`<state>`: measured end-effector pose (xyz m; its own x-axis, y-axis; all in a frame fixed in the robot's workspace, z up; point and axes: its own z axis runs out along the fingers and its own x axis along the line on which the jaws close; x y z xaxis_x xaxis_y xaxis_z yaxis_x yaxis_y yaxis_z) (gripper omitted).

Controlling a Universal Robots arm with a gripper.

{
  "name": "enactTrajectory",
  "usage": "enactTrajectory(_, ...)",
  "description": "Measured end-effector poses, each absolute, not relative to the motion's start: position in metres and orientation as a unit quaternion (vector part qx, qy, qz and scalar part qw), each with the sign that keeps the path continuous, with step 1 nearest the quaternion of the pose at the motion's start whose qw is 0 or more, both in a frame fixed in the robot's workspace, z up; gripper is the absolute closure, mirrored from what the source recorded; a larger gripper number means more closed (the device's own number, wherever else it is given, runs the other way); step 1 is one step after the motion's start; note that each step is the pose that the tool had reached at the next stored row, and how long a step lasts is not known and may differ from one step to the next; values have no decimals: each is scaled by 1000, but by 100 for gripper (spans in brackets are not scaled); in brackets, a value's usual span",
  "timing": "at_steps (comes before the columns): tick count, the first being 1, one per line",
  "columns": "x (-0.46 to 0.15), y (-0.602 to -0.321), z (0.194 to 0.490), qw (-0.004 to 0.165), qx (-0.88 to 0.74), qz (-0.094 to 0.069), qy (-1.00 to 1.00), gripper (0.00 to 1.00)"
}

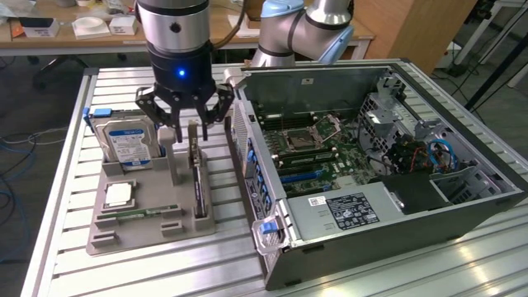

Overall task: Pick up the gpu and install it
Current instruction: 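Pick up the gpu and move the gpu toward the slot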

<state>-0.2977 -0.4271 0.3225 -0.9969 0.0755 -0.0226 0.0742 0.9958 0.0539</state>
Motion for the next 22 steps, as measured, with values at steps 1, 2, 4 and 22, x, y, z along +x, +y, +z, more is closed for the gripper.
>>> enactTrajectory(1, -297, -427, 322, 12, 37, 27, 999, 53)
enactTrajectory(2, -297, -427, 322, 12, 37, 27, 999, 53)
enactTrajectory(4, -296, -427, 321, 12, 37, 27, 999, 53)
enactTrajectory(22, -291, -433, 311, 12, 37, 26, 999, 53)
